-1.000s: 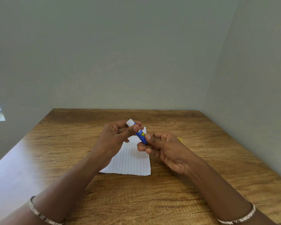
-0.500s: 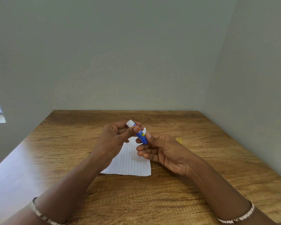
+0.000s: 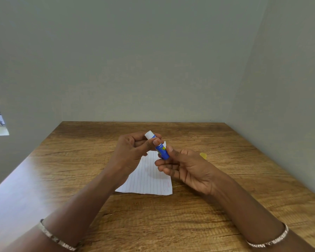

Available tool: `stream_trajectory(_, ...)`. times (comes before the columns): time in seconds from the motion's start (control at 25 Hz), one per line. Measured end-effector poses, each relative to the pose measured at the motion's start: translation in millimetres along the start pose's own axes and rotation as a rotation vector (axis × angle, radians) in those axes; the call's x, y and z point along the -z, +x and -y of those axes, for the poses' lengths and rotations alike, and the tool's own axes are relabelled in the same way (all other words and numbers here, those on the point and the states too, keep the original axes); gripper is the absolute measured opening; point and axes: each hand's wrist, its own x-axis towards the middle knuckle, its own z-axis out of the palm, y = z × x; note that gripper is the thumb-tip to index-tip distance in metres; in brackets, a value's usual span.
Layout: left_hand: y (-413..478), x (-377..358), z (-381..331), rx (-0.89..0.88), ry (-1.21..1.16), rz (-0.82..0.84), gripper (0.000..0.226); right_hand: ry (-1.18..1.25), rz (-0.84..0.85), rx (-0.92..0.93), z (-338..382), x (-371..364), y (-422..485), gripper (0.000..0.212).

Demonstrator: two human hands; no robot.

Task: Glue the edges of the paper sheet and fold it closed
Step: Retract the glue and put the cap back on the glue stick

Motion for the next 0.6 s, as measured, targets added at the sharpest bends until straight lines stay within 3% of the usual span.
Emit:
stream_trajectory(0.16,-0.3,-2.0,-0.7,0.0,0.009,0.01,0.03,-0.045,0.0,0.102,-3.1,3.4,1.7,0.011)
stream_trajectory(0.28,-0.2,-2.4,0.2,0.009,0.017,0.008,0.025,-0.076,-0.036,0.128,-4.1,5.3,3.0,0.021)
stream_trajectory(0.36,-0.5,-1.4,0.3,0.008,0.009,-0.002,0.025,-0.056,-0.02,0.09,-4.1,5.2,3.8,0.011)
stream_trajectory(0.48,-0.3,0.4,-0.2,0.004,-0.009,-0.014,0.025,-0.031,0.002,0.015,-3.5,2.5,4.6,0.043)
stream_trajectory(0.6,0.0,0.9,-1.1,0.004,-0.01,-0.026,0.026,0.011,0.039,0.024,-3.7,1.8,3.4,0.041)
